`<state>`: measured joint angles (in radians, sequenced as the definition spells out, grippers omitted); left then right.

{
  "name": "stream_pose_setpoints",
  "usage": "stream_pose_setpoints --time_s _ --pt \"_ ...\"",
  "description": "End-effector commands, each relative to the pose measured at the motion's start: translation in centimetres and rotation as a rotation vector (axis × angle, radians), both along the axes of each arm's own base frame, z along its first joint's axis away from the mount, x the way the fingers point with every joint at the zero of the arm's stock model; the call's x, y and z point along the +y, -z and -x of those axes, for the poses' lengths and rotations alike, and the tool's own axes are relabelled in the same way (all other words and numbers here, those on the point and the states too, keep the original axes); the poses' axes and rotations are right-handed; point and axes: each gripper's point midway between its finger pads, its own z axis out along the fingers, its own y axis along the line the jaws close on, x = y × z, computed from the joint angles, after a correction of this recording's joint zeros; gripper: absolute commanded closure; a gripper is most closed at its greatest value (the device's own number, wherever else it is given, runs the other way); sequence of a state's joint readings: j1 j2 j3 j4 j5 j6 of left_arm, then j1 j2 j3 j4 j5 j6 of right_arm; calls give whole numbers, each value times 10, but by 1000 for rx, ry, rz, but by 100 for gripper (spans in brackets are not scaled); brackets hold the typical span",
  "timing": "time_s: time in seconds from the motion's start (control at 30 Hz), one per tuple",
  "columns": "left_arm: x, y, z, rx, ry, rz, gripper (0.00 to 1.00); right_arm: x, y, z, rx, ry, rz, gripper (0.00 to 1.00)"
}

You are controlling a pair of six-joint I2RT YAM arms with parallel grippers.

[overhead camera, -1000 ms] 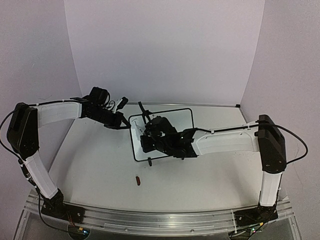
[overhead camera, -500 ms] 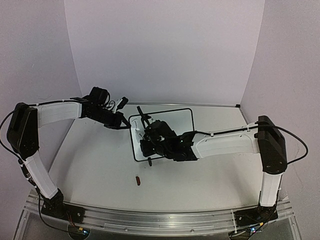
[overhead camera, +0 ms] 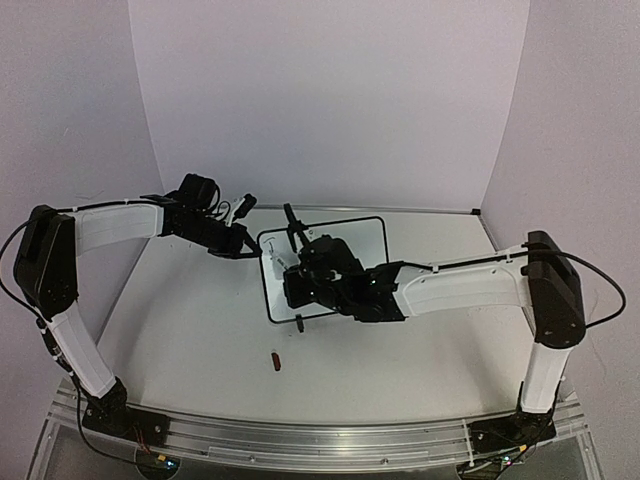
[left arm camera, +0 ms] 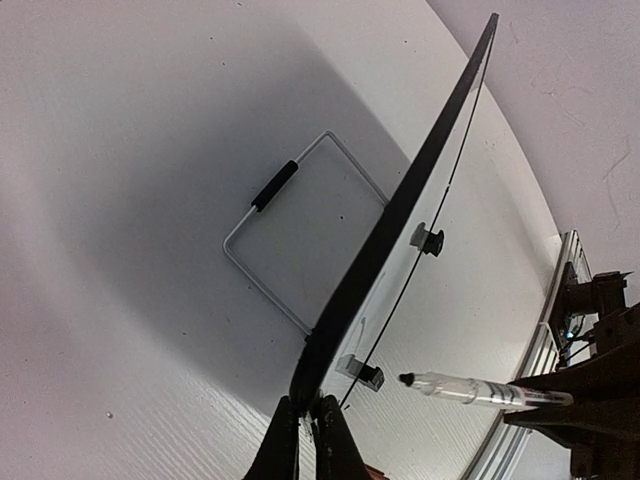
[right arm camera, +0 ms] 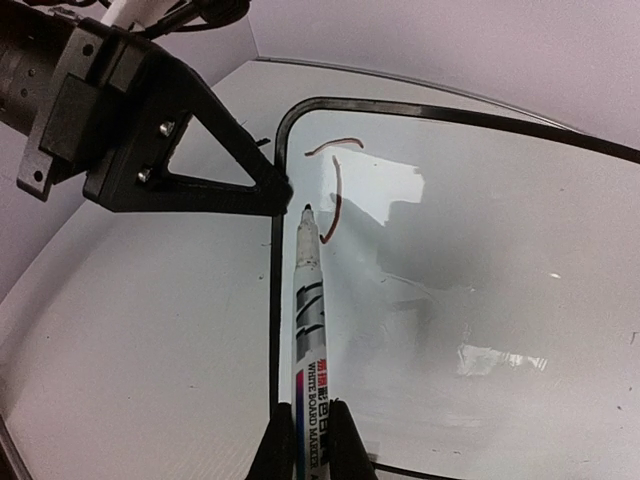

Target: Write a sentence on the whiteboard

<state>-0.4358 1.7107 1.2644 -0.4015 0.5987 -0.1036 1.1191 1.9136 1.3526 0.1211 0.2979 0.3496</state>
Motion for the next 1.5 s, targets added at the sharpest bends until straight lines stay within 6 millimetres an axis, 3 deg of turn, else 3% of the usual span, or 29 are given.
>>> stream_pose_setpoints --time_s 0.0,0.77,1.47 --pt "-3 -11 0 -30 15 -19 100 -15 -47 -2 -73 57 -89 100" --pt "-3 -10 1 -28 15 -20 100 -13 -12 -18 1 57 -63 100" --pt "-3 -10 0 -27 16 -20 100 -9 -2 -25 19 56 -44 100"
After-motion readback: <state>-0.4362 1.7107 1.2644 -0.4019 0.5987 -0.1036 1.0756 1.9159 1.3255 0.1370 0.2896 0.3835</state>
